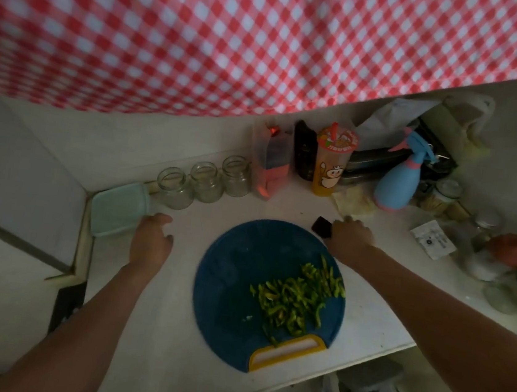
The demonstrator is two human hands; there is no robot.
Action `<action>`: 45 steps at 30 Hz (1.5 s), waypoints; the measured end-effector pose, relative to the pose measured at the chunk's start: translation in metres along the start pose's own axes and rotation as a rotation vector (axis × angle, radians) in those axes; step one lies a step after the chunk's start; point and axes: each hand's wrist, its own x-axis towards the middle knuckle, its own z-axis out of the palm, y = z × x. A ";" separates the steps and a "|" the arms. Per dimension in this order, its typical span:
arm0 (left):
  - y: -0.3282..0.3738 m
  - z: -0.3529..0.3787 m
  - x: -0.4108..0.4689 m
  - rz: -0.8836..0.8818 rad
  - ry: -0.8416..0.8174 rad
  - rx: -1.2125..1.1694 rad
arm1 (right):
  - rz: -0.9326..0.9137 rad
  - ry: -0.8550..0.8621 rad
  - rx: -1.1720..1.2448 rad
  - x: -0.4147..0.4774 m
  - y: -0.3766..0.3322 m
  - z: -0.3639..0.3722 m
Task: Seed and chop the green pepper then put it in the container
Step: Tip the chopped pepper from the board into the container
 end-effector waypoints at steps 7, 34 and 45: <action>-0.051 -0.018 0.039 -0.044 -0.040 0.318 | -0.337 -0.088 0.298 -0.003 -0.092 -0.003; 0.096 -0.068 -0.054 0.027 -0.286 -0.611 | -0.445 -0.321 1.333 -0.069 -0.113 -0.008; 0.144 -0.057 -0.072 0.309 -0.539 -0.450 | -0.418 -0.510 1.799 -0.085 -0.083 -0.002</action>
